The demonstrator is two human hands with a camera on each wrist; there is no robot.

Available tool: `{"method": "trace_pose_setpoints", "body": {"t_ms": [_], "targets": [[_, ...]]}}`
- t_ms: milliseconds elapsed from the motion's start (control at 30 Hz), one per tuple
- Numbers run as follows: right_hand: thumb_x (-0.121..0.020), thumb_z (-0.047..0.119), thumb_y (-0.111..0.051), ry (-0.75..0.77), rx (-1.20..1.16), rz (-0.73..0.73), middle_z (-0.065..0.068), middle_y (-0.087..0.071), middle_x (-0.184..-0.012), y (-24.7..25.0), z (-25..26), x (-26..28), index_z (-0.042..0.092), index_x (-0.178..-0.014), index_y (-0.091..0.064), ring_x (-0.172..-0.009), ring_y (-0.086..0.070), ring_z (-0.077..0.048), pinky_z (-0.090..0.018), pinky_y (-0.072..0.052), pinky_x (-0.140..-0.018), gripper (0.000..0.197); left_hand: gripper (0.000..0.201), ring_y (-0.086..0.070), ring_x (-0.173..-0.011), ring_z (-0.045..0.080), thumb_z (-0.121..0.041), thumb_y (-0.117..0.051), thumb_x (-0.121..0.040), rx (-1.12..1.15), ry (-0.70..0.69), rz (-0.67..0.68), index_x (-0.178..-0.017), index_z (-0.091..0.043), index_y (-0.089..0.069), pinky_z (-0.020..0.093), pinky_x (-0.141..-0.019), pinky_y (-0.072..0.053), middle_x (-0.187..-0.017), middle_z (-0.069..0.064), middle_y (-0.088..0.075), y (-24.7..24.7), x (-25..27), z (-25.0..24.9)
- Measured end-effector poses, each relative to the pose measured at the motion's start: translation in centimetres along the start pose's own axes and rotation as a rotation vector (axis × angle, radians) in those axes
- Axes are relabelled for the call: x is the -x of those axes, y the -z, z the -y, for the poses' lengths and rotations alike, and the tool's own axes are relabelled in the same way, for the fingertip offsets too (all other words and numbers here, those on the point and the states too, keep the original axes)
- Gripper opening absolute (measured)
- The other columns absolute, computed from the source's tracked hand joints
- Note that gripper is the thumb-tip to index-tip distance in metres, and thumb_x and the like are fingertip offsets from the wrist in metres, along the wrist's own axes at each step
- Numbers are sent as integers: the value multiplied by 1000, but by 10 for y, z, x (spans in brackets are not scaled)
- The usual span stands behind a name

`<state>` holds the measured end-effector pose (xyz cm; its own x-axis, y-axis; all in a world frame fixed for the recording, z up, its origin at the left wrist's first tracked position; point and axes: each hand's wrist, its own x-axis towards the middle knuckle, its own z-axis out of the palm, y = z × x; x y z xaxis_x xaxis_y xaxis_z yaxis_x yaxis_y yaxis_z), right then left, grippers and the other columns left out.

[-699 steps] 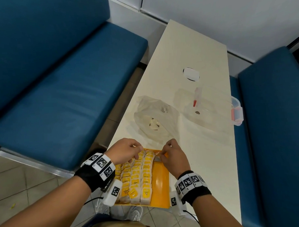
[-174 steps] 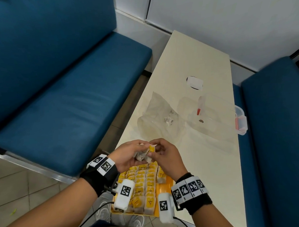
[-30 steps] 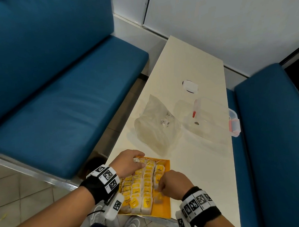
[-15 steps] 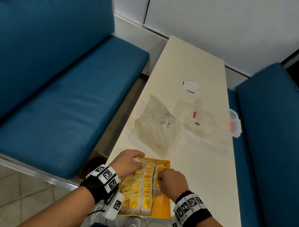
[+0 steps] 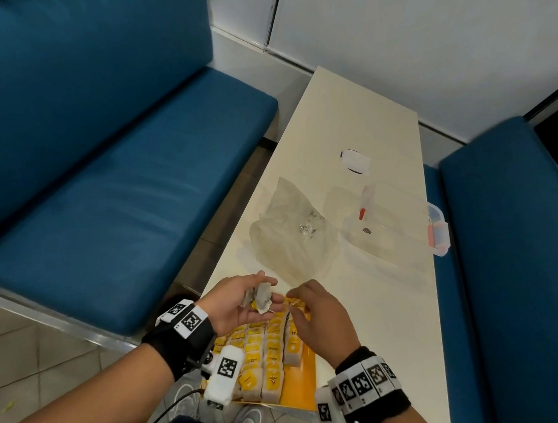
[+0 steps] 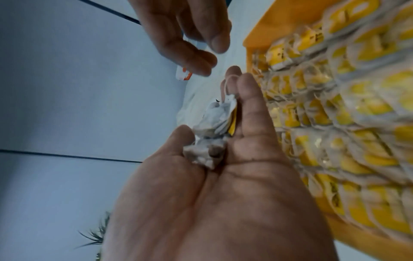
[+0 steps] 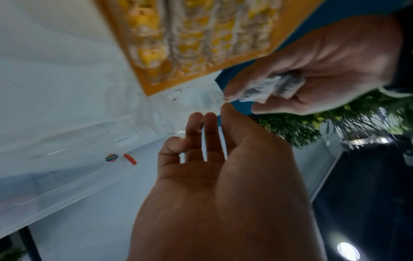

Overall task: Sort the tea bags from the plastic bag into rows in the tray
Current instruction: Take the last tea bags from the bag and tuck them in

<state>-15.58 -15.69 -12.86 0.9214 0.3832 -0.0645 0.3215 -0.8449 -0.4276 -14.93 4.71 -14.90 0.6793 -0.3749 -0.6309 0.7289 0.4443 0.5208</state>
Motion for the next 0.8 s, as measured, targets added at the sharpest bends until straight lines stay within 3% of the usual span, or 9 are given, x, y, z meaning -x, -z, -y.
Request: {"method": "trace_pose_setpoints", "body": {"t_ms": [67, 133, 267, 467, 633, 800], "targets": [[-91, 28, -65, 37, -90, -23, 19, -51, -97, -1, 9, -1, 29, -107, -68, -75, -51, 5, -7, -37, -65, 16, 40, -71, -105, 39, -32, -50, -105, 71, 8, -6, -126, -1, -65, 46, -84, -62, -121, 30, -67, -3, -1, 0], [-85, 24, -66, 80, -127, 1, 22, -47, -96, -4, 14, -2, 30, -106, -65, -78, -50, 12, -4, -37, -66, 22, 40, -72, -101, 40, -30, -49, -106, 134, 12, 6, -125, 2, -64, 47, -77, -63, -120, 30, -68, -4, -2, 1], [-82, 37, -63, 120, -102, 7, 17, -50, -101, -12, 17, -4, 30, -105, -62, -89, -56, -1, -19, -49, -72, 24, 44, -72, -88, 38, -31, -45, -107, 177, 22, 20, -131, 3, -61, 47, -76, -59, -105, 25, -68, -3, -5, 3], [-88, 27, -63, 160, -86, -62, 10, -61, -100, -21, 16, -11, 26, -108, -67, -89, -60, -10, -26, -51, -74, 20, 43, -72, -87, 34, -32, -41, -108, 233, 57, 9, -129, -1, -62, 46, -82, -58, -107, 22, -68, -1, -6, 5], [-91, 17, -60, 144, -170, -125, 4, -65, -97, -10, 20, -19, 19, -112, -70, -88, -62, -9, -21, -51, -77, 23, 42, -73, -97, 33, -32, -40, -108, 206, 44, 7, -127, -3, -64, 49, -95, -54, -113, 18, -72, 0, -2, 1], [-88, 7, -66, 170, -188, -197, 2, -64, -91, 17, 23, -43, 13, -101, -71, -81, -58, -4, -20, -50, -74, 15, 39, -72, -107, 36, -31, -36, -110, 205, 0, -16, -121, -2, -60, 42, -85, -61, -118, 28, -70, 0, 0, -16]]}}
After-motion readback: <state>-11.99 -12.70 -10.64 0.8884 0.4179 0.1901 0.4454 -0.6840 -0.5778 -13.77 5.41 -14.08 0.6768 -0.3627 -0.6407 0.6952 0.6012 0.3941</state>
